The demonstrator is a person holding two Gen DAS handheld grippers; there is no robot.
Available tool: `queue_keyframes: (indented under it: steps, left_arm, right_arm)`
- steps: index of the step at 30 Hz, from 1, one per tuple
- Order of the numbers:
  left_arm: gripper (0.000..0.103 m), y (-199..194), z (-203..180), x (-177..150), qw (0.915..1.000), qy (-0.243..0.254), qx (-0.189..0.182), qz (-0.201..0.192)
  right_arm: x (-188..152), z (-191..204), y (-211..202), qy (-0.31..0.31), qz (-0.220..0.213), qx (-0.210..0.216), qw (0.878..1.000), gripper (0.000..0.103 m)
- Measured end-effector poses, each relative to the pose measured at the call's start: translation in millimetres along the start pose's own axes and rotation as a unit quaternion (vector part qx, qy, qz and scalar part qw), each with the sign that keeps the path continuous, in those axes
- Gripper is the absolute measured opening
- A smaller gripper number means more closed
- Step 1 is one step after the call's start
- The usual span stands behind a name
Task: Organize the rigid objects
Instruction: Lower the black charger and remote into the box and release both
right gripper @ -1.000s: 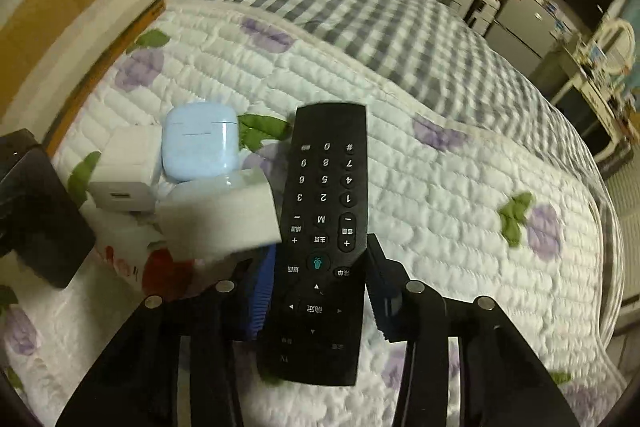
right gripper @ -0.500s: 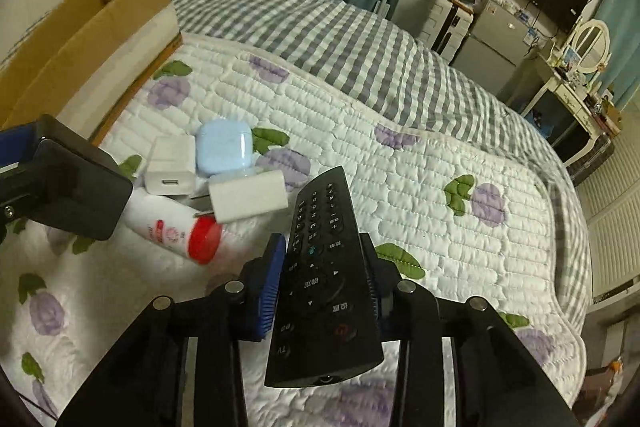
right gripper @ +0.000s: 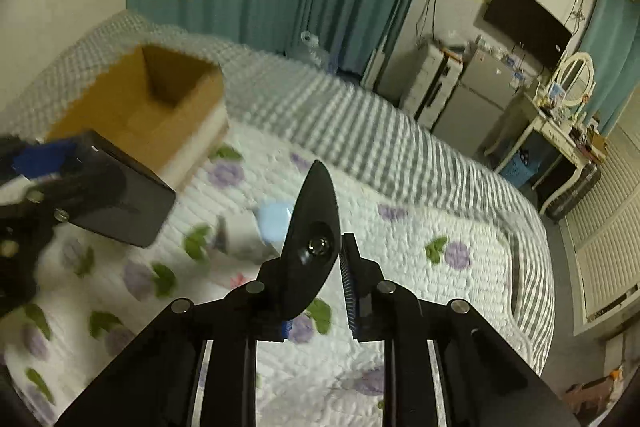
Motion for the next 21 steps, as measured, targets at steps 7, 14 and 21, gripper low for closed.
queue_keyframes:
  steps: [7,14,21]
  left_arm:
    - [0.040,-38,50,31,0.9984,-0.005,0.036,-0.043]
    - [0.040,-29,109,36,0.9959,-0.009,0.082,-0.036]
    - [0.040,26,152,27,0.9966,-0.018,0.080,0.014]
  right_arm:
    - [64,41,-66,-0.009,-0.085,0.036,0.996,0.020]
    - [112,112,-60,-0.045,-0.101,0.077,0.991,0.019]
    - [129,158,12,-0.057,-0.064,0.084,0.993,0.019]
Point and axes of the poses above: each gripper's, at about its wrist camera, not at the fingertips, and y roughly the way its jaws point, z to its left, x to its top, the point moved 4 cm from there along y, roughly the way its jaws point, and after that the axes turned 7 degrees about z, right-handed, at the moved point
